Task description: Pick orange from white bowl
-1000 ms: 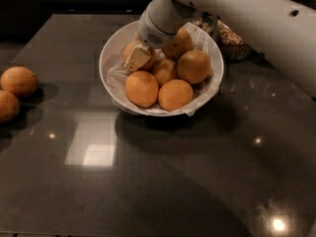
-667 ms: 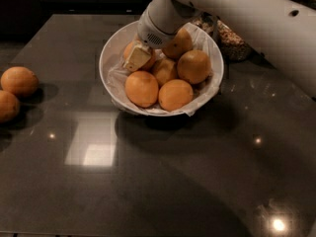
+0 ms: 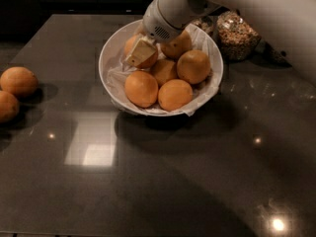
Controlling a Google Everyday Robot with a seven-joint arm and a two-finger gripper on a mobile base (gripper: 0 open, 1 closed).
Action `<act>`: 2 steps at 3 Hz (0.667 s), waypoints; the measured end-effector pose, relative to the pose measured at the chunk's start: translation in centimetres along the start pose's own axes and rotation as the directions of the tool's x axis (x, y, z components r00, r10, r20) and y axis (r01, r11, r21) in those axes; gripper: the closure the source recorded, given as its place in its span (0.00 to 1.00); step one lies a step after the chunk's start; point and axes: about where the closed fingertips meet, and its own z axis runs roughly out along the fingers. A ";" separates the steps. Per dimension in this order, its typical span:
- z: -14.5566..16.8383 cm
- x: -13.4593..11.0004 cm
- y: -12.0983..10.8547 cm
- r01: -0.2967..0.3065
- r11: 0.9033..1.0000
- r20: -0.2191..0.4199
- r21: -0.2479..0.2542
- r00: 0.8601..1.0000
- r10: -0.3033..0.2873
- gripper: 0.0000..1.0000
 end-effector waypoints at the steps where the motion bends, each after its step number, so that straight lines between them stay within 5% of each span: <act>1: -3.9 -2.4 -0.3 0.006 1.000 0.120 0.021 0.993 -0.009 1.00; 2: -7.1 -4.1 -0.9 0.022 0.999 0.193 0.037 0.981 -0.028 1.00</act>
Offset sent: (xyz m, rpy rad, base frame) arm -0.0290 -0.0253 0.1251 0.2456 -0.1382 0.0820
